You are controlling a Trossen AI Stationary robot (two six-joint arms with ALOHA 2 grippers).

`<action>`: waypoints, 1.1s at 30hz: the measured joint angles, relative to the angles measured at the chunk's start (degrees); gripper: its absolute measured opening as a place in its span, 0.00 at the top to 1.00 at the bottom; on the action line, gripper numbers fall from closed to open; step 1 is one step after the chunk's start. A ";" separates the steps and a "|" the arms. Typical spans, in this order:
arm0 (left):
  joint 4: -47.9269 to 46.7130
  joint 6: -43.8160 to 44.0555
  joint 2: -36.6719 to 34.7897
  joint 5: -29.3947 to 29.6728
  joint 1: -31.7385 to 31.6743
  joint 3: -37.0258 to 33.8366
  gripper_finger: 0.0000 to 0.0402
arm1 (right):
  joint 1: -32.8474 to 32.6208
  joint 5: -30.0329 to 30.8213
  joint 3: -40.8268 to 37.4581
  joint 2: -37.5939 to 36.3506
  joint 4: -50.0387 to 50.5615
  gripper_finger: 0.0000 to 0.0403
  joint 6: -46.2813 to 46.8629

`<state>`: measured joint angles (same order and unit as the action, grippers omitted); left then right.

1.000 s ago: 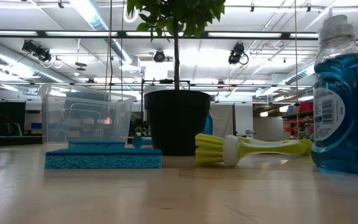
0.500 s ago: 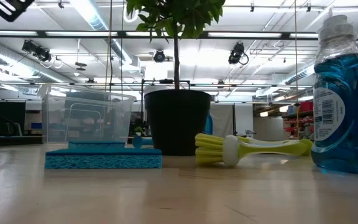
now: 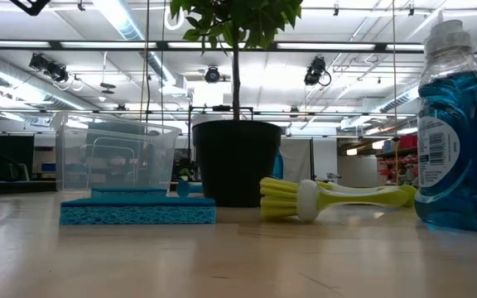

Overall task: Pick & Place Kitchen Sink Supplies
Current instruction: Put the blue liquid soap bottle into the bottom left transparent bin

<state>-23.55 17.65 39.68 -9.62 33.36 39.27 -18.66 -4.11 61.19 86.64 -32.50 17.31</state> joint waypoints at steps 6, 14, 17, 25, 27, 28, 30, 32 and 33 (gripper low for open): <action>0.89 1.26 0.02 1.96 0.00 0.00 0.69 | -0.84 0.01 -0.02 -0.01 10.04 0.64 -3.99; 2.99 1.23 0.02 4.05 0.00 0.02 0.69 | -2.48 0.20 -0.02 -0.01 12.62 0.89 -4.41; 2.99 1.24 0.02 4.65 0.00 0.02 0.69 | -3.19 0.07 -0.02 -0.01 12.96 0.98 -4.35; 2.99 1.25 0.02 5.59 0.00 0.02 0.69 | -4.37 4.50 -0.03 -0.11 21.91 0.99 -4.33; 2.99 1.24 0.02 6.15 0.00 0.02 0.69 | -4.33 5.67 -0.04 -0.39 23.41 0.99 -4.33; 2.99 1.24 0.02 6.34 -0.01 0.02 0.69 | -4.30 6.27 -0.04 -0.77 24.33 1.00 -4.37; 2.98 1.24 0.02 6.46 0.00 0.02 0.69 | -4.30 7.09 -0.04 -1.51 26.60 1.00 -4.60; 2.99 1.24 0.02 6.49 -0.02 0.04 0.69 | -4.30 7.72 -0.04 -2.51 30.15 1.00 -5.57; 3.01 1.24 0.02 6.46 -0.02 0.04 0.69 | -4.30 7.90 -0.04 -3.09 31.86 1.00 -5.97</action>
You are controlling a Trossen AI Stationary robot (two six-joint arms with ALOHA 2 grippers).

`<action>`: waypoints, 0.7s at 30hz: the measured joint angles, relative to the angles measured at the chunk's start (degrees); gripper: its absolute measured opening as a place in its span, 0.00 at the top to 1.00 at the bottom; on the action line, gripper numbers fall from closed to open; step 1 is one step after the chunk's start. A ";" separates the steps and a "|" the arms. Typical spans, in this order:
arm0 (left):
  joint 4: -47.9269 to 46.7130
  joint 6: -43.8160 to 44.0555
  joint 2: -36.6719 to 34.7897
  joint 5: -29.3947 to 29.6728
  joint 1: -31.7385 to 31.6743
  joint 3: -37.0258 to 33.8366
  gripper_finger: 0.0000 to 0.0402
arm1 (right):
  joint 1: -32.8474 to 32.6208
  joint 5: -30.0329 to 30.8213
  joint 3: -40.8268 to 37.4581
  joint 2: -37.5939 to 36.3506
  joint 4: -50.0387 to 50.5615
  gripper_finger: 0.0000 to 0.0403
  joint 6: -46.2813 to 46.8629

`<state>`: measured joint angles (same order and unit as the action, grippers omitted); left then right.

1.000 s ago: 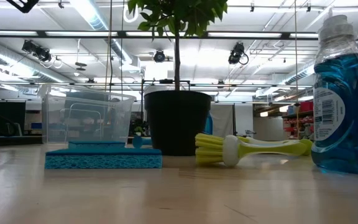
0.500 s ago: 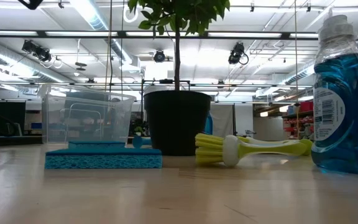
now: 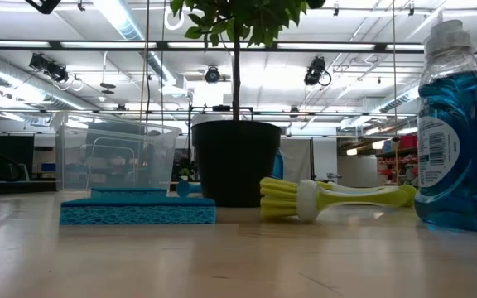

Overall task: Pick & Place Kitchen Sink Supplies
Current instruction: Put the blue liquid soap bottle into the bottom left transparent bin

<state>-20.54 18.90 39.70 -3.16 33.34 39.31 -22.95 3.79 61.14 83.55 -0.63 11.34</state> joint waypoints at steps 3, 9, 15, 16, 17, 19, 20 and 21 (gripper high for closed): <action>0.07 0.00 0.00 0.19 0.00 0.00 0.69 | 0.21 0.00 0.00 -1.87 4.09 1.00 -0.91; 0.24 0.00 0.00 0.20 0.00 0.00 0.69 | 0.42 -0.19 -1.94 -5.93 7.73 1.00 -1.76; 0.24 0.00 0.00 0.17 0.00 0.00 0.69 | 2.07 1.10 -13.54 -15.05 3.77 1.00 0.26; 0.26 0.00 0.00 0.17 0.00 0.00 0.69 | 2.70 1.52 -15.45 -16.67 2.26 1.00 0.41; 0.26 0.00 0.00 0.18 0.00 0.00 0.69 | 3.35 1.77 -17.33 -18.32 0.49 1.00 0.43; 0.29 -0.11 0.02 0.28 0.00 0.00 0.69 | 4.93 1.81 -20.18 -21.28 -1.83 1.00 0.09; 0.31 -0.48 0.02 0.49 0.00 0.00 0.69 | 5.79 1.81 -21.38 -22.56 -2.96 1.00 -0.41; 0.39 -1.39 0.02 0.71 0.00 0.00 0.69 | 6.76 1.79 -22.29 -23.68 -3.37 1.00 -0.96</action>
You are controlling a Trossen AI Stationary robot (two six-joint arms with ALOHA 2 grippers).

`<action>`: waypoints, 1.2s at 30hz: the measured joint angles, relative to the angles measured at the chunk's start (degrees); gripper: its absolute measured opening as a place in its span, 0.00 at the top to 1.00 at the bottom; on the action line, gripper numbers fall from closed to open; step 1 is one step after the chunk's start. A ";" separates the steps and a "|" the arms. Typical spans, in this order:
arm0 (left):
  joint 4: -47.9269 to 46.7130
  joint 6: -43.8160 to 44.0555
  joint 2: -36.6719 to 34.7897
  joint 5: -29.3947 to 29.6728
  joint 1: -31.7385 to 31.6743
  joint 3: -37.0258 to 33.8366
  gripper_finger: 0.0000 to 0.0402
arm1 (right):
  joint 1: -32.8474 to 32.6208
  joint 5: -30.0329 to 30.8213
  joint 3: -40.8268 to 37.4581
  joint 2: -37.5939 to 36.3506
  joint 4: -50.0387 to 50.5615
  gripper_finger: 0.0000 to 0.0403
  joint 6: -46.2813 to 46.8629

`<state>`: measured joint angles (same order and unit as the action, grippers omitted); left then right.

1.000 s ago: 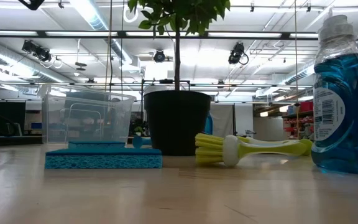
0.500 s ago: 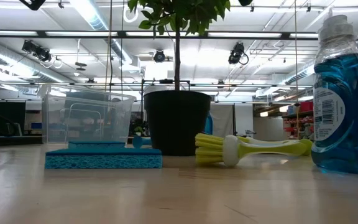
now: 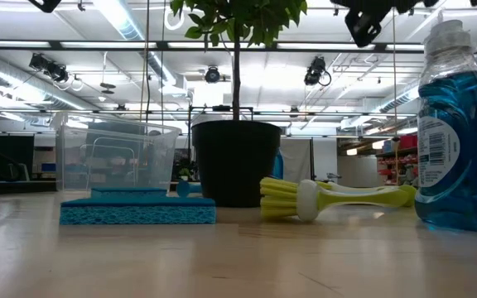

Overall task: Pick & Place Kitchen Sink Supplies
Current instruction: Put the blue liquid soap bottle into the bottom left transparent bin

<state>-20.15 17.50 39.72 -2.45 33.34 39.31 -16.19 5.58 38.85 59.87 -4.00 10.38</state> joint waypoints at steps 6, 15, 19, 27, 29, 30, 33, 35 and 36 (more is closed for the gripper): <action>1.94 -3.04 0.00 0.89 0.04 0.00 0.69 | 5.35 -2.04 -3.32 -3.89 0.08 1.00 2.04; 2.66 -7.72 0.00 1.63 4.20 0.02 0.74 | 6.11 -3.45 -3.41 -3.96 -3.20 1.00 6.45; 1.29 -6.87 0.00 1.84 6.98 0.02 0.75 | 6.11 -1.51 -3.41 -3.95 -4.02 1.00 7.16; 0.00 -3.49 0.00 5.16 12.51 0.02 0.75 | 6.11 0.01 -3.41 -3.95 -5.67 1.00 9.38; -0.78 -4.29 0.00 6.71 13.69 0.02 0.75 | 6.11 0.01 -3.41 -3.95 -6.47 1.00 9.72; -1.67 -4.44 0.00 7.53 14.14 0.02 0.75 | 6.11 0.03 -3.41 -3.95 -6.59 1.00 9.74; -2.81 -4.68 -0.38 10.54 15.60 -1.15 0.75 | 6.11 1.34 -3.41 -3.95 -6.72 1.00 10.22; -2.63 -4.66 -1.33 12.24 16.54 -2.77 0.75 | 6.11 1.52 -3.41 -3.95 -6.73 1.00 10.44; -2.28 -4.58 -1.80 12.76 16.94 -3.72 0.75 | 6.11 1.63 -3.41 -3.95 -6.74 1.00 10.59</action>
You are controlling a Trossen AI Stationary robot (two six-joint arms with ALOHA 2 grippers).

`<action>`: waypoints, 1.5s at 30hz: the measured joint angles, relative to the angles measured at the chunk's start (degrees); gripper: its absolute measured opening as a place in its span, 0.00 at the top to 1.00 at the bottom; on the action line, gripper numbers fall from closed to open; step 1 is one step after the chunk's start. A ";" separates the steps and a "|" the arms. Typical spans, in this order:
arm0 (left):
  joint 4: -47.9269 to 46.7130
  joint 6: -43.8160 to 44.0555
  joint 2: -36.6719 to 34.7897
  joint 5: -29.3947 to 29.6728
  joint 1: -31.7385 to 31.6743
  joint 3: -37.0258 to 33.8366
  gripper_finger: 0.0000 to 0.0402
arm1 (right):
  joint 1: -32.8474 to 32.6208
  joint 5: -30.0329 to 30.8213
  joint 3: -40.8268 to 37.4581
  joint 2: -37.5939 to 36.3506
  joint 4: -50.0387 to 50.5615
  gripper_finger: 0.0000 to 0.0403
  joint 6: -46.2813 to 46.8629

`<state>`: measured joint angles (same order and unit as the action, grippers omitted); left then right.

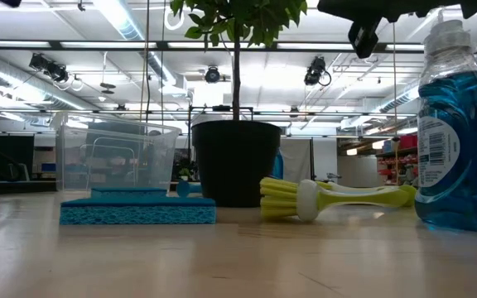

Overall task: Pick & Place Kitchen Sink Supplies
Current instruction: Put the blue liquid soap bottle into the bottom left transparent bin

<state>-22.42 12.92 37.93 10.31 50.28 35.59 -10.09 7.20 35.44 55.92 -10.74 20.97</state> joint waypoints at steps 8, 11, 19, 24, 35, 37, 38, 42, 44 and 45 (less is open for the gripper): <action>8.36 2.92 -5.36 3.42 2.46 -9.61 0.75 | 0.17 1.40 0.00 0.02 -0.29 1.00 0.00; 9.24 3.36 -7.45 4.28 2.49 -12.23 0.75 | 0.17 1.40 0.00 0.02 -0.39 1.00 0.38; 9.80 4.48 -11.77 4.69 2.49 -16.51 0.75 | 0.22 1.40 0.00 0.02 -0.35 1.00 1.27; 16.24 4.70 -13.25 4.72 2.49 -21.14 0.75 | 0.22 1.40 0.00 0.02 -0.37 1.00 1.64; 22.59 6.02 -13.66 5.13 5.11 -27.71 0.75 | 0.31 2.92 0.00 0.04 -0.33 1.00 2.59; 22.95 6.00 -13.68 5.31 5.67 -28.17 0.75 | 0.31 2.92 0.00 0.04 -0.33 1.00 3.23; 22.98 5.98 -13.68 5.69 5.93 -28.37 0.75 | 0.31 2.91 0.00 0.04 -0.33 1.00 3.77; 23.16 6.72 -13.68 6.54 5.94 -28.54 0.75 | 0.31 2.93 0.00 0.04 -0.33 1.00 4.28; 23.37 7.50 -13.68 7.14 5.95 -28.54 0.74 | 0.30 3.23 0.00 0.04 -0.33 1.00 4.28; 23.20 7.47 -13.66 7.23 5.93 -28.54 0.73 | 0.30 3.72 0.00 0.04 -0.33 1.00 4.50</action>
<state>0.77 20.39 24.27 17.54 56.21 7.05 -9.79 10.92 35.44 55.96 -11.07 25.48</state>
